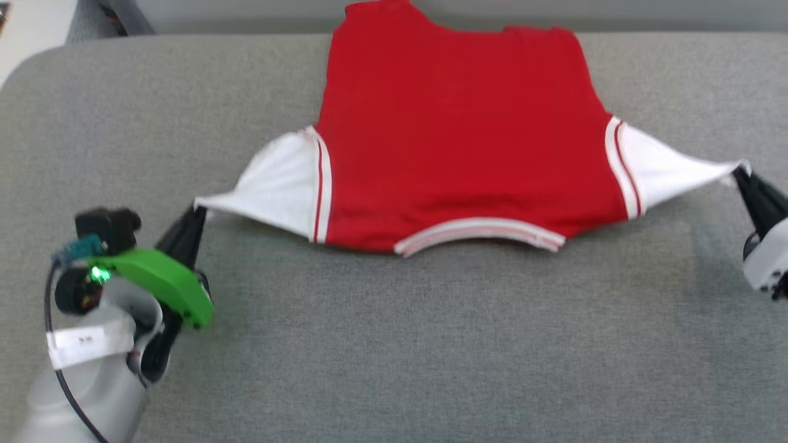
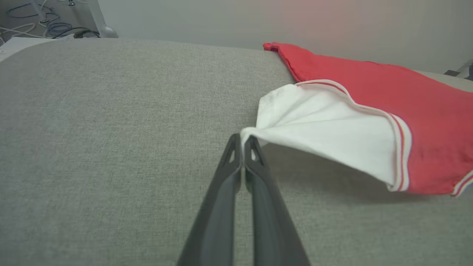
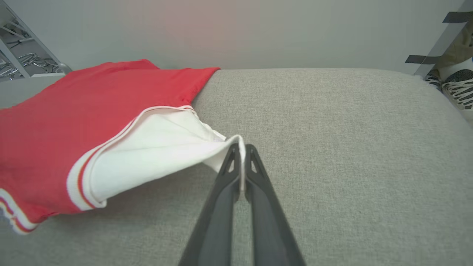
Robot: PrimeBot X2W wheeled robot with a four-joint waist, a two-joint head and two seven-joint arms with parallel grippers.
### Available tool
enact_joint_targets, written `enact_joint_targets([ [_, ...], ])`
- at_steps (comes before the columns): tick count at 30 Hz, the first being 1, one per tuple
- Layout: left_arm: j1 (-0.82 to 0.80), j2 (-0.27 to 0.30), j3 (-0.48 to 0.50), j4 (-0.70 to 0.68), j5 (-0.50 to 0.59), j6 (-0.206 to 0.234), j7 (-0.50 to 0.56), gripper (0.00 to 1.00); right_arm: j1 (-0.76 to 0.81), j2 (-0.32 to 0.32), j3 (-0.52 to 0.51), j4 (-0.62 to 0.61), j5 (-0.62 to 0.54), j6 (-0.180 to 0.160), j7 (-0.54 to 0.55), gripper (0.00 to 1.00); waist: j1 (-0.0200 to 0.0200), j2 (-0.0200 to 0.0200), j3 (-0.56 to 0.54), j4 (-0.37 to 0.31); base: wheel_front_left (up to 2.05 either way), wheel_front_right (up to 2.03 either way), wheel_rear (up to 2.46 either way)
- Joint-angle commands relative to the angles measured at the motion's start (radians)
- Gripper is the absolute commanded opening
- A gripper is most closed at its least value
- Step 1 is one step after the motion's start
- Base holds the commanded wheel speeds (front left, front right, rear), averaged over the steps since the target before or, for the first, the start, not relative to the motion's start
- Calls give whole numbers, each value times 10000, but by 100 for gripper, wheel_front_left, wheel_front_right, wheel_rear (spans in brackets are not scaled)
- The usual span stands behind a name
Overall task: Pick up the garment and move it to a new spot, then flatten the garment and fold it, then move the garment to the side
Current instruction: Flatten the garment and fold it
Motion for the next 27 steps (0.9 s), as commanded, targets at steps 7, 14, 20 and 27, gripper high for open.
enact_joint_targets([
  [7, 1472, 765, -305, -647, -169, -1, 502, 0, 1491, -434, 39, -439, 213, -19, 779, 0, 1, 0, -1482, -98, 0, 0, 0],
  [14, 2488, 1349, -253, -1672, -536, 233, 1072, 0, 2545, -642, -166, -989, 427, -19, 1388, 0, 1, 0, -2002, -34, 0, 0, 0],
  [20, 3528, 1869, -404, -2797, -812, 481, 1792, 0, 3616, -809, -468, -1602, 910, -19, 2214, 0, 1, 0, -2295, 60, 0, 0, 0],
  [27, 4561, 2319, -152, -3998, -1374, 905, 2069, 0, 4906, -1174, -1033, -2369, 1504, -19, 3345, 0, 1, 0, -2324, 130, 0, 0, 0],
])
